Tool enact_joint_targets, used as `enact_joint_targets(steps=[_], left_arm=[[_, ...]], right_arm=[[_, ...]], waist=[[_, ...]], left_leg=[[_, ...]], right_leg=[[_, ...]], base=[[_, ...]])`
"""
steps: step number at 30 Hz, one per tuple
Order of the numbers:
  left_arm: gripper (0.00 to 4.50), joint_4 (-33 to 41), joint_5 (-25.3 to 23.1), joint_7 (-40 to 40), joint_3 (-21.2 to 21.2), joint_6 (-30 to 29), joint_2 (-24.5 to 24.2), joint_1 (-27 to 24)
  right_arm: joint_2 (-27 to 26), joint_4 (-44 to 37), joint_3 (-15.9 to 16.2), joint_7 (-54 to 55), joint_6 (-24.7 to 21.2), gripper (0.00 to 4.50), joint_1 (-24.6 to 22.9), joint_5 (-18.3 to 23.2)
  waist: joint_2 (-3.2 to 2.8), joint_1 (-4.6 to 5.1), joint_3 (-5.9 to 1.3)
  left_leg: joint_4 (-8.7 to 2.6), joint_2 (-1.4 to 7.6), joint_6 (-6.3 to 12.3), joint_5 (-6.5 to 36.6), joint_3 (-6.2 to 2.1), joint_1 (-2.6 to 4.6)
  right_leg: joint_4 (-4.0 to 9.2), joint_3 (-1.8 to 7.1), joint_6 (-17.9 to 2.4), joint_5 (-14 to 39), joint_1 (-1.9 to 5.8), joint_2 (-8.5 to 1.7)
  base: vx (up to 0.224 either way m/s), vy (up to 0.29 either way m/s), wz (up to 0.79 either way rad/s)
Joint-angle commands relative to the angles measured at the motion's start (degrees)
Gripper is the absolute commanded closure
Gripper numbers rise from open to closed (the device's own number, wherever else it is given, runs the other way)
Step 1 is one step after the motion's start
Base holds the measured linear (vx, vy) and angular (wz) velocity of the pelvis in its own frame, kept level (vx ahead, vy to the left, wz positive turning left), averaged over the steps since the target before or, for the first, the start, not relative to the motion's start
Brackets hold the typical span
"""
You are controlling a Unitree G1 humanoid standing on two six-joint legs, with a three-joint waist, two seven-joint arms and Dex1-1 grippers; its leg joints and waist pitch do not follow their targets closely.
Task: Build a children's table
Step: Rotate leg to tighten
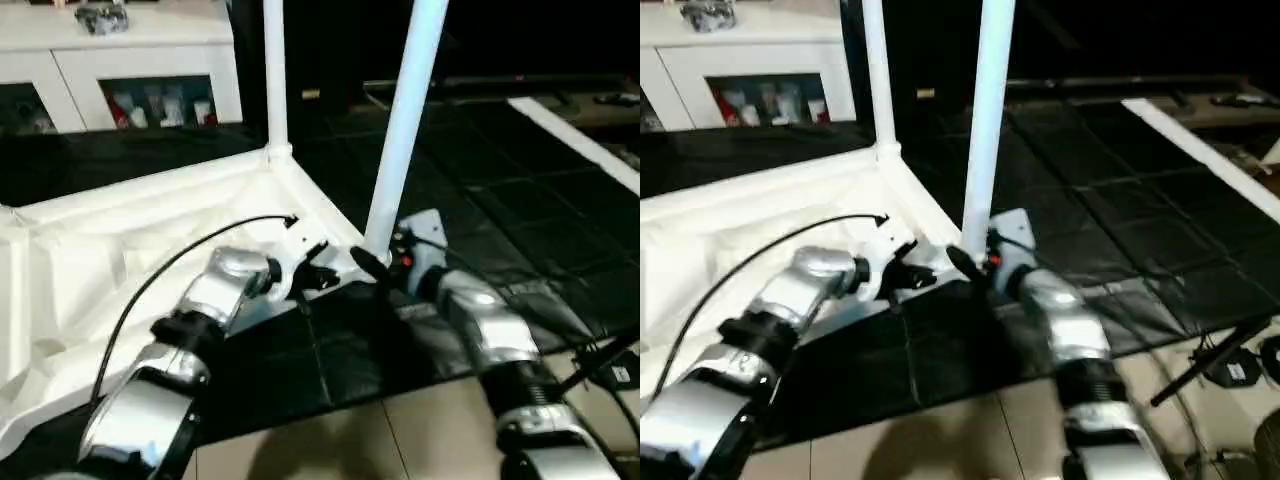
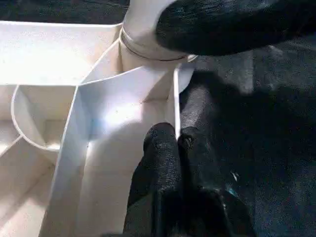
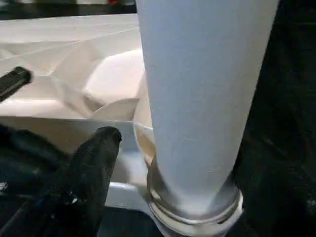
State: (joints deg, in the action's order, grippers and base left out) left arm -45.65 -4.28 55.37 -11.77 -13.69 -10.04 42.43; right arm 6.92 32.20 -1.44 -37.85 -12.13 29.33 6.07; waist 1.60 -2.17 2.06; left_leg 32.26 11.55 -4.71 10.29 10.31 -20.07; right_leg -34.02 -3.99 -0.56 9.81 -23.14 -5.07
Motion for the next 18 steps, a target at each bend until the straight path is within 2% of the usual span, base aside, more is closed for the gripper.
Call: enact_joint_targets(steps=[1,2,3,4,5,9,10,11,18], left_arm=[[4.50,2.7,1.4,5.5,-2.8,2.7,0.6,-0.6],[4.50,3.9,1.7,9.9,-3.7,3.8,-1.2,-1.2],[4.50,4.4,1.9,11.3,-3.9,3.6,-1.8,-1.4],[4.50,4.7,2.1,12.7,-4.2,4.0,-2.3,-1.6],[4.50,5.4,2.3,15.1,-4.8,4.5,-3.2,-2.0],[4.50,7.6,2.8,21.9,-6.6,5.9,-6.1,-3.0],[4.50,8.1,2.9,23.8,-7.0,5.9,-7.0,-3.1],[4.50,8.3,2.8,24.8,-7.3,6.1,-7.5,-3.1],[4.50,10.4,3.0,31.2,-9.2,7.4,-10.7,-3.5]], right_arm=[[0.2,-0.4,7.0,-9.8,-2.0,0.43,-1.4,1.2],[3.7,-2.0,7.3,-15.5,-1.5,0.43,-1.8,1.8],[4.8,-2.3,7.3,-17.3,-1.5,0.43,-1.8,2.2],[5.5,-2.4,7.4,-18.8,-1.2,0.43,-1.7,2.4],[6.9,-2.7,7.4,-21.4,-0.7,0.43,-1.6,2.7],[10.8,-4.2,8.0,-30.6,0.0,0.43,-1.4,4.6],[12.4,-4.7,8.7,-34.1,0.4,0.43,-1.3,5.0],[13.1,-4.6,9.0,-35.6,0.4,0.43,-1.1,5.1],[16.5,-3.7,11.6,-45.9,1.2,0.43,0.4,5.8]], waist=[[0.49,-0.56,-3.07],[0.45,-0.77,-3.11],[0.50,-0.91,-3.24],[0.16,-1.09,-3.19],[-0.15,-1.31,-3.26],[-0.37,-2.46,-3.18],[-0.40,-2.73,-3.11],[-0.16,-3.01,-3.07],[-0.04,-3.50,-2.92]], left_leg=[[-3.18,1.25,4.73,10.8,-0.12,-0.50],[-3.20,1.31,5.07,10.2,-0.19,-0.48],[-2.97,1.32,6.03,8.7,-0.04,-0.59],[-2.93,1.42,6.46,7.6,0.03,-0.56],[-2.93,1.47,6.30,7.2,-0.03,-0.51],[-2.85,2.06,6.11,8.3,0.23,-0.06],[-2.87,2.05,5.70,8.8,0.24,0.02],[-2.87,2.11,5.27,9.6,0.32,0.18],[-2.92,2.03,4.08,10.5,0.23,0.04]], right_leg=[[4.17,2.39,-11.6,12.1,3.06,-3.03],[4.12,2.31,-11.8,11.5,3.20,-3.03],[3.73,2.39,-12.7,8.7,3.39,-2.98],[3.56,2.46,-13.5,6.7,3.21,-3.06],[3.36,2.39,-14.2,5.8,3.33,-3.02],[2.86,2.27,-16.1,3.1,3.16,-2.72],[2.89,2.23,-16.1,3.8,3.14,-2.68],[2.95,2.30,-16.1,4.8,3.03,-2.77],[3.22,2.39,-14.6,9.3,3.04,-3.02]], base=[[0.000,0.000,0.00],[0.000,0.000,0.00],[0.000,0.000,0.00],[0.000,0.000,0.00],[0.000,0.000,0.00],[0.000,0.000,0.00],[0.000,0.000,0.00],[0.000,0.000,0.00],[0.000,0.000,0.00]])
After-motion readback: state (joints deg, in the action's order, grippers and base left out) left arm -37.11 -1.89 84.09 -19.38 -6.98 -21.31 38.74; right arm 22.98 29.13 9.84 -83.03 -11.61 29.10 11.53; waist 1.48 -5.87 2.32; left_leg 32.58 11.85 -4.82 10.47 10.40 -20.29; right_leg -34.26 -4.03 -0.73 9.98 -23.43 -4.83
